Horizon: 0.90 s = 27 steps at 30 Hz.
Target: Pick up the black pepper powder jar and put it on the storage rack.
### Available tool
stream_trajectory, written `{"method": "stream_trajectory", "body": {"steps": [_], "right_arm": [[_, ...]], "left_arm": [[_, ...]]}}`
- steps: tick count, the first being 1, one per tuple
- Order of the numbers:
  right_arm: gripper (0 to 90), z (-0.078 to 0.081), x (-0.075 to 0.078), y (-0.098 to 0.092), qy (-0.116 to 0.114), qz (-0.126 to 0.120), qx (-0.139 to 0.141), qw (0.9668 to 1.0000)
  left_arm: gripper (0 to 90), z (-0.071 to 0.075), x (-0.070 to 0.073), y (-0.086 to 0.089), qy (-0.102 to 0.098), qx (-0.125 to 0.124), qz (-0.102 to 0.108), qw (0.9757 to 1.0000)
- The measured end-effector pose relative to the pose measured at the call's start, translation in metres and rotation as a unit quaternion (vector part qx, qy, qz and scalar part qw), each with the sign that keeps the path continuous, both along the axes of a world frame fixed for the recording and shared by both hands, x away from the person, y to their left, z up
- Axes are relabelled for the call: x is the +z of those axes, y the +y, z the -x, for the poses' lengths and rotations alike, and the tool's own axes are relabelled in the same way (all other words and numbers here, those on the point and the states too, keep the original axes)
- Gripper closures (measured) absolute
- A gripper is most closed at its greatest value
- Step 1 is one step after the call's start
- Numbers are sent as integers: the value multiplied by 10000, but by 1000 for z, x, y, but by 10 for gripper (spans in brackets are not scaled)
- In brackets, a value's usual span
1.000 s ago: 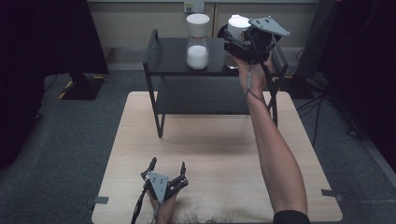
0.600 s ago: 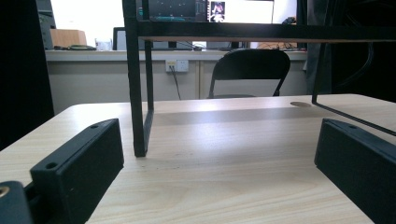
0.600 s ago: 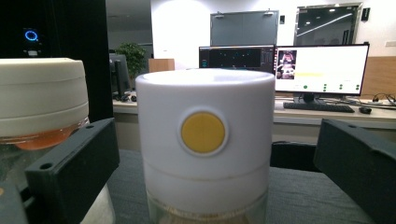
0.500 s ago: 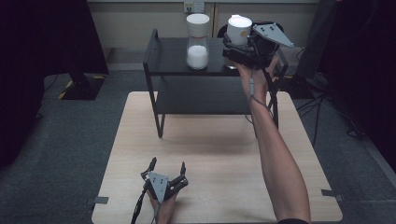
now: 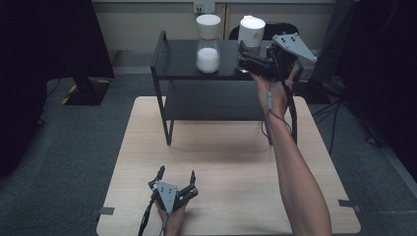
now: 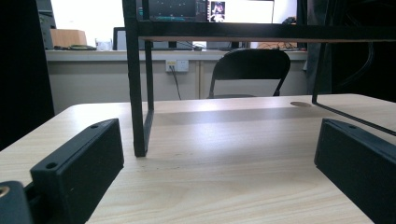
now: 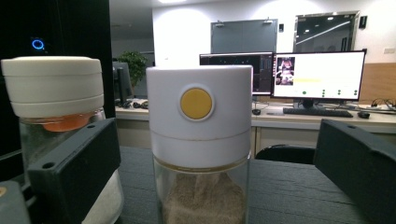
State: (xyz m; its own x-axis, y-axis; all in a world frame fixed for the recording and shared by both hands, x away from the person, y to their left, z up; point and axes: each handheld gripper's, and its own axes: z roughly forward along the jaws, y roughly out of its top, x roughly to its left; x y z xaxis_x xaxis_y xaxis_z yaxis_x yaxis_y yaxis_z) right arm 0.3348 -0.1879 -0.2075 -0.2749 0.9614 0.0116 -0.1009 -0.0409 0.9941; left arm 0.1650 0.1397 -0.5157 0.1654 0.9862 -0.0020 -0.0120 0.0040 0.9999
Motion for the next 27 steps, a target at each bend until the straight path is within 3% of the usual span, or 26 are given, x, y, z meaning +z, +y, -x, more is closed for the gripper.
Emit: {"method": "stream_trajectory", "body": {"steps": [8, 18, 27], "right_arm": [[0, 17, -5, -6, -96, 45, 5, 9999], [0, 36, -32, -20, -39, -22, 61, 10000], [0, 58, -54, -31, -146, -24, 154, 9998]], "left_arm": [[8, 0, 0, 0, -2, 0, 3, 10000], [8, 0, 0, 0, -2, 2, 3, 10000], [7, 0, 0, 0, 2, 9, -5, 10000]]}}
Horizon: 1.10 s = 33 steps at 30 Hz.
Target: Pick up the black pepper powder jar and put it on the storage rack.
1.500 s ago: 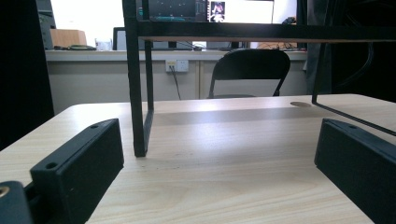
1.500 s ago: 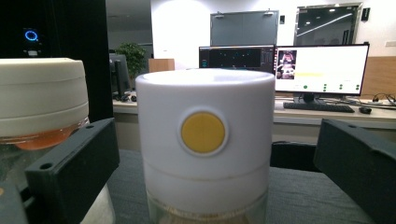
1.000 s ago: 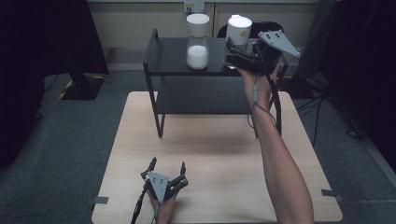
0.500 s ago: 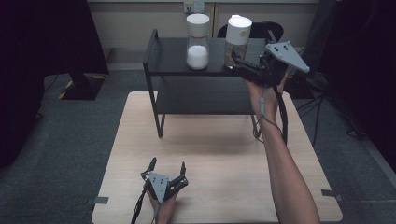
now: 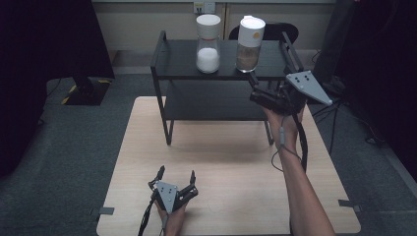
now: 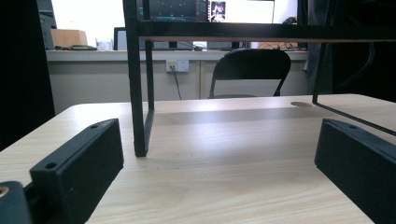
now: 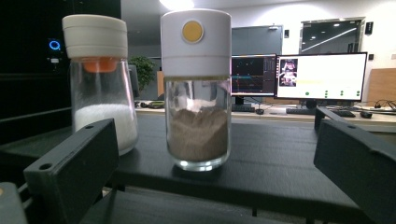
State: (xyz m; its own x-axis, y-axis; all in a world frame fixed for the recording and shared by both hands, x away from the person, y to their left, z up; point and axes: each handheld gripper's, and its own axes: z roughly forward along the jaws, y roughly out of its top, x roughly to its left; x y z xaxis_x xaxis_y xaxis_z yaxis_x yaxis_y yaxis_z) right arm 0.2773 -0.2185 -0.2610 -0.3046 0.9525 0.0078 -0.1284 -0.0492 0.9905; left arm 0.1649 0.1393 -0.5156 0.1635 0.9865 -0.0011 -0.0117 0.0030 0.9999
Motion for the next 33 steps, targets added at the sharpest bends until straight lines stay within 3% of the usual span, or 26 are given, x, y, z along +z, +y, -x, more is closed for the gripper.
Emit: {"method": "stream_trajectory", "body": {"steps": [10, 18, 26, 33], "right_arm": [[0, 27, -29, -8, -55, -41, -2, 10000], [0, 49, -52, -4, -125, 81, -63, 9999], [0, 70, -81, -10, 54, -19, -154, 9999], [0, 85, -107, -13, 152, 33, -234, 9996]], "left_arm": [[7, 0, 0, -1, -2, 16, 1, 10000], [5, 0, 0, -1, -5, 28, 5, 10000], [2, 0, 0, -1, -6, 25, 5, 10000], [1, 0, 0, -1, -6, 23, 7, 10000]]}}
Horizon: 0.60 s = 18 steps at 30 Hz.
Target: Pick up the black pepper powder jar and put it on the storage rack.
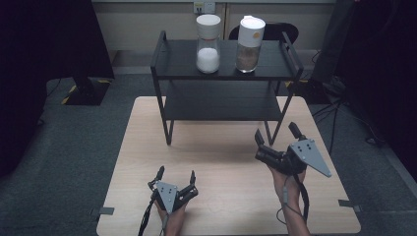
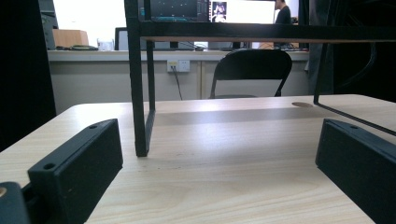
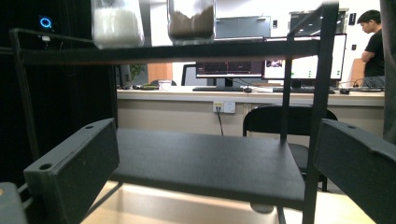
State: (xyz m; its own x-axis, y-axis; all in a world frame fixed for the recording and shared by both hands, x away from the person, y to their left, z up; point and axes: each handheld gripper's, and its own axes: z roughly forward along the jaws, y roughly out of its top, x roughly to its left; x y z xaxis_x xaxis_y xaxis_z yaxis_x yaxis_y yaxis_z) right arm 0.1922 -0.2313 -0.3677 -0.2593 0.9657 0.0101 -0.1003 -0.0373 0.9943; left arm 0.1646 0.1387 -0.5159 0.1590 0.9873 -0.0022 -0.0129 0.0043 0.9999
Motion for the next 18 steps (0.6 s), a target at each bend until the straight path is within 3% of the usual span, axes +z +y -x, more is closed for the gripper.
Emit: {"method": "stream_trajectory", "body": {"steps": [11, 18], "right_arm": [[0, 20, -30, -4, 180, -230, -215, 9993], [0, 31, -56, -2, 275, -128, -385, 9988]], "left_arm": [[3, 0, 0, 0, 1, -2, 0, 10000], [3, 0, 0, 0, 0, -2, 1, 10000]]}}
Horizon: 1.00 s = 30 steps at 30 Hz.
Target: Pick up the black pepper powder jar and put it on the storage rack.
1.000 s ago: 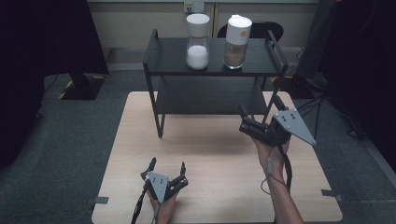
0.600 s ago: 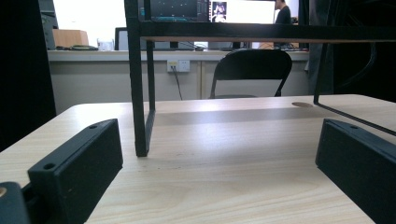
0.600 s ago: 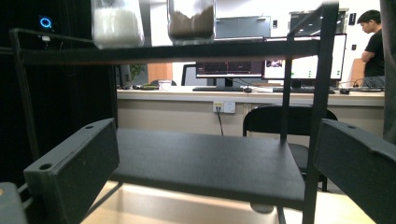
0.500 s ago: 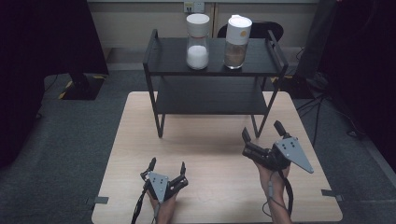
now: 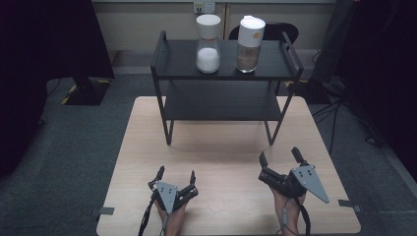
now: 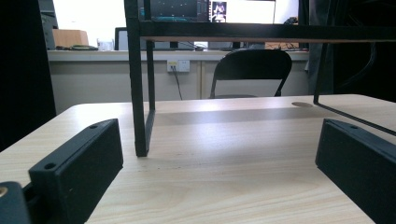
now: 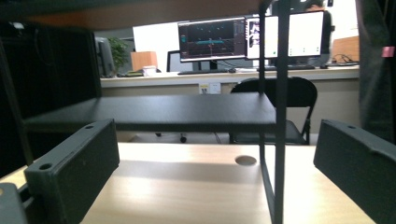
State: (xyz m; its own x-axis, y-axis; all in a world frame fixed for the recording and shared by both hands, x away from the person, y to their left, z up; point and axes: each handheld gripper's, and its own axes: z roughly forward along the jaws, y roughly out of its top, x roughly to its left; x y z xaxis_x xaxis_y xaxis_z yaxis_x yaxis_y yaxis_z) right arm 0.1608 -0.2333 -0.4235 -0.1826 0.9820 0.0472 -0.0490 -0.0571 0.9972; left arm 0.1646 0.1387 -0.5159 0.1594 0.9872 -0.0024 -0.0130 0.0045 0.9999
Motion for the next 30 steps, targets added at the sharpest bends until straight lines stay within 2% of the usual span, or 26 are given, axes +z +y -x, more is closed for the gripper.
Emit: {"method": "stream_trajectory", "body": {"steps": [6, 14, 21, 30], "right_arm": [[0, 7, -27, 5, 50, 266, -101, 9996], [0, 12, -60, 12, 178, 410, -319, 9985], [0, 13, -74, 13, 197, 329, -338, 9987], [0, 11, -83, 14, 257, 350, -363, 9984]], "left_arm": [[3, 0, 0, 0, -1, 6, 3, 10000], [3, 0, 0, 0, 0, 8, 3, 10000], [3, 2, 0, -1, 2, 85, 0, 10000], [4, 3, 0, -2, 4, 123, -4, 9999]]}}
